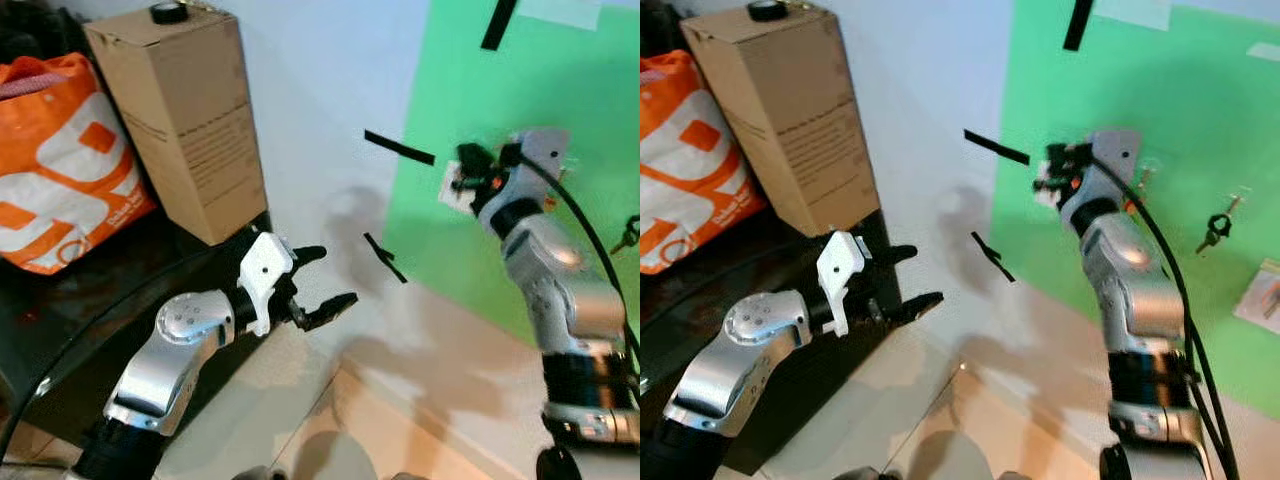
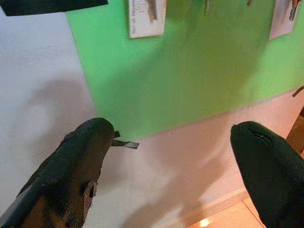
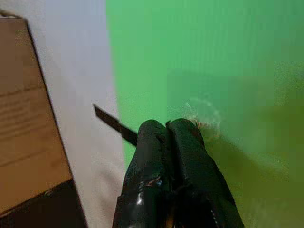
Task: Hang keys on a hook
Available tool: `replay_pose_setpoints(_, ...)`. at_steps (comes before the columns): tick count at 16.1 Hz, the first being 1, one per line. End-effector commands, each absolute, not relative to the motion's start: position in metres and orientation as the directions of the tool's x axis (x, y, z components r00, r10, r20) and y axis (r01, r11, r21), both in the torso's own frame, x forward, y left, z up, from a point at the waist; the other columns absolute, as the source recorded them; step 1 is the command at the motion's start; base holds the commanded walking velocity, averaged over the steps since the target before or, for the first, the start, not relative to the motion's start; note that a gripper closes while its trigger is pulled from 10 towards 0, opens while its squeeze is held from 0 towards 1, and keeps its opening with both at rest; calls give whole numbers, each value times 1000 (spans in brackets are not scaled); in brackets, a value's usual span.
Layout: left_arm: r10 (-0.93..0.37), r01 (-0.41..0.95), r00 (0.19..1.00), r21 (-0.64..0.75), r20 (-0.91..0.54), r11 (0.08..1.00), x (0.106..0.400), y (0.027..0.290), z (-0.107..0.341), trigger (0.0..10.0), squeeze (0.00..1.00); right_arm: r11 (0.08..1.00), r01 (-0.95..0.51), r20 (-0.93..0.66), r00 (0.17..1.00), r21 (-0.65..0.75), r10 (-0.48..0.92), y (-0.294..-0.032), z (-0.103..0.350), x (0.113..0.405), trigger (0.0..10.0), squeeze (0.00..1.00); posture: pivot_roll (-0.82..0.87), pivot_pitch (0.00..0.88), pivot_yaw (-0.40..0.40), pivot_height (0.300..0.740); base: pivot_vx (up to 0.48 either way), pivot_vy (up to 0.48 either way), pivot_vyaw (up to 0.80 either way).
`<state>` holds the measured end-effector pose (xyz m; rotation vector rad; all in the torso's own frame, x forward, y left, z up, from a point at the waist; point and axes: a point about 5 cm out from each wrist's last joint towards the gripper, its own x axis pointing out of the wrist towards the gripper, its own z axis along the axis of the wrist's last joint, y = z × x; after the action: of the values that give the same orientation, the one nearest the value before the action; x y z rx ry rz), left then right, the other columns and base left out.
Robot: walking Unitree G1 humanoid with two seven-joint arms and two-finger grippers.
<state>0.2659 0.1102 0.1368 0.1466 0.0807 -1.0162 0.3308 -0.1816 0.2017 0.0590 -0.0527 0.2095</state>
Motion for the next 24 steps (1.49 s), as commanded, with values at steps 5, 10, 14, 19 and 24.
replay_pose_setpoints(5,-834,844,536,87,-133,529,265,112,140,10000,0,984,-151,94,985,92,143,-193,214,328,10000,0,-135,0,35,740,0,0,0)
replay_pose_setpoints(10,-834,845,535,89,-134,527,267,112,141,10000,0,975,-148,146,981,166,125,-191,223,332,10000,0,-138,0,40,740,0,0,0)
replay_pose_setpoints(14,-835,845,534,87,-134,527,267,111,140,10000,0,984,-117,121,988,138,100,-192,219,338,10000,0,-137,0,37,740,0,0,0)
replay_pose_setpoints(19,-832,843,538,87,-135,531,266,112,138,10000,0,995,-22,79,997,97,14,-200,209,342,10000,0,-135,0,37,740,0,0,0)
replay_pose_setpoints(24,-834,846,532,93,-142,524,265,112,137,10000,0,996,-65,68,996,55,61,-189,204,344,10000,0,-134,0,43,740,0,0,0)
